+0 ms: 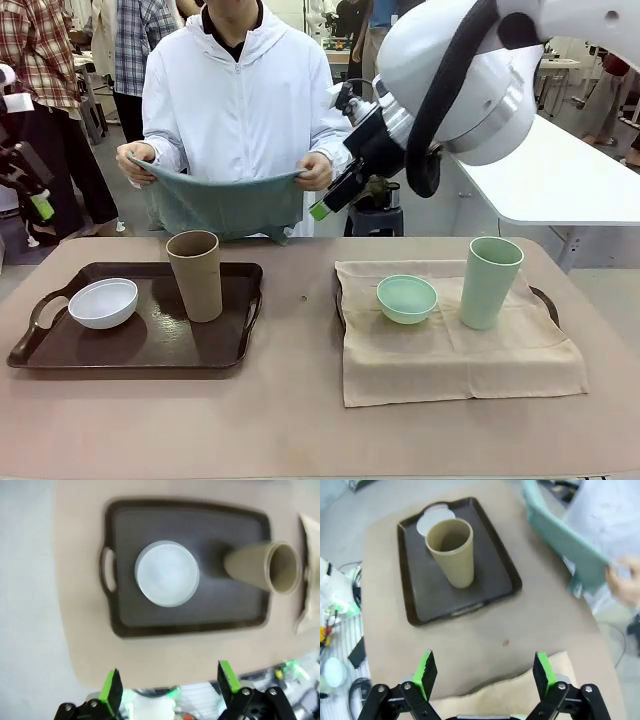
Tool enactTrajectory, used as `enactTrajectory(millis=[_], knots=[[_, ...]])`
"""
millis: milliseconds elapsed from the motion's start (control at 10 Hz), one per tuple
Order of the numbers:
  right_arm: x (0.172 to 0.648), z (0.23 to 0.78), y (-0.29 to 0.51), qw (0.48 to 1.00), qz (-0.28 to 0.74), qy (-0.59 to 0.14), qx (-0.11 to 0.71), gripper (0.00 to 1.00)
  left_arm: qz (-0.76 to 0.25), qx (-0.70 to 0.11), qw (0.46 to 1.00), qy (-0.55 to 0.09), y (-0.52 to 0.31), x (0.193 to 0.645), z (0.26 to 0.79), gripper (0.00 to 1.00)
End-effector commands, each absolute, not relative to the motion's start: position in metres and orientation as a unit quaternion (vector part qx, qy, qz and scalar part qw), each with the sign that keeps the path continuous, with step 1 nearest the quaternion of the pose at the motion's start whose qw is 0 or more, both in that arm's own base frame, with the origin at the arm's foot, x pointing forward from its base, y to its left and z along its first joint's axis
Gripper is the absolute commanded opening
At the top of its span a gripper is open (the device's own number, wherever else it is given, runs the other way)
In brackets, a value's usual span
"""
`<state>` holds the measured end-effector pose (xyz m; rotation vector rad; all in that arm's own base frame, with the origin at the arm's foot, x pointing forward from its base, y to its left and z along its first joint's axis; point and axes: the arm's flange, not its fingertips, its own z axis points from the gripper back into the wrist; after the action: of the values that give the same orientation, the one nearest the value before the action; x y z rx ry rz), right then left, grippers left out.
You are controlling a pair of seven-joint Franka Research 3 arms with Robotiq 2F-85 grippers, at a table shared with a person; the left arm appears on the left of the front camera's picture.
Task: Set up a tray with a mat and arrange the tableware.
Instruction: Pick up the Picnic Bowl and Reusable plastic cup from the Handle tray in front of the human's position and hold them in the air.
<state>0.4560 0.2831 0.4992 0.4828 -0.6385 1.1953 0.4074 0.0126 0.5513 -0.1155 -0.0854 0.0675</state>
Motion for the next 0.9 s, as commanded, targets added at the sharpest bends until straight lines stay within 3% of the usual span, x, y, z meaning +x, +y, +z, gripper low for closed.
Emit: enactTrajectory(millis=[0,300,800], knots=[[0.462,0.452,0.304,0.685,0.588,-0.353,0.246,1.00,0.090,0.050,0.991,-0.085,0.005,0.416,0.518,1.00],[0.467,0.410,0.345,0.637,0.636,-0.339,0.274,1.00,0.078,0.042,0.994,-0.059,0.023,0.418,0.491,1.00],[0.486,0.352,0.404,0.626,0.654,-0.313,0.287,1.00,0.043,-0.018,0.999,-0.009,0.045,0.438,0.433,1.00]])
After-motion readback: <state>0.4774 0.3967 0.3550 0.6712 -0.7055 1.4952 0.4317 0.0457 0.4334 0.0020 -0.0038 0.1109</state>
